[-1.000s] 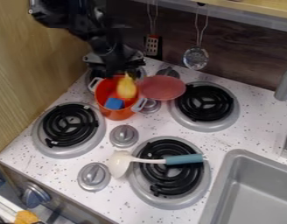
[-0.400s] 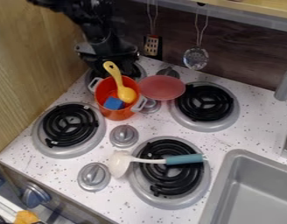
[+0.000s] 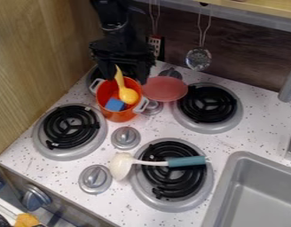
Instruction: Put the yellow spoon into the red bowl
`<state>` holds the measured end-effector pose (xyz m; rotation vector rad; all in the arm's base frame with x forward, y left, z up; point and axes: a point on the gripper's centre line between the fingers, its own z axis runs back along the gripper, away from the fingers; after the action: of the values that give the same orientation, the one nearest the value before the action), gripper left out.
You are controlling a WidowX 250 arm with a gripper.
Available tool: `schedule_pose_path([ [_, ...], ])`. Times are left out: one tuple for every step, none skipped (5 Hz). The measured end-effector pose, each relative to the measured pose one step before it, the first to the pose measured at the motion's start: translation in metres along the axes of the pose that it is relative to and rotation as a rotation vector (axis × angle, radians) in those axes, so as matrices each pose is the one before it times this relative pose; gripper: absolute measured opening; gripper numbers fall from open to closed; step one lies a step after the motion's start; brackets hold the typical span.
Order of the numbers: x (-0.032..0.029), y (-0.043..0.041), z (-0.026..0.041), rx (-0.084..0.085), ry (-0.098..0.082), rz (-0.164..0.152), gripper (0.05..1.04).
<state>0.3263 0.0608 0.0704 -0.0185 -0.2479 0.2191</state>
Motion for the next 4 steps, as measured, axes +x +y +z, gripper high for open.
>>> schedule_pose_path([
  [-0.01077, -0.02217, 0.00717, 0.0081, 0.0779, -0.0556, 1.001],
  [-0.01296, -0.03081, 0.01428, 0.0386, -0.0210, -0.0419, 1.001],
  [-0.02644, -0.00196, -0.00947, 0.0421, -0.0098, 0.0551, 1.001],
  [-0.01083, 0.01789, -0.00451, 0.0306, -0.0167, 0.0250, 1.001],
])
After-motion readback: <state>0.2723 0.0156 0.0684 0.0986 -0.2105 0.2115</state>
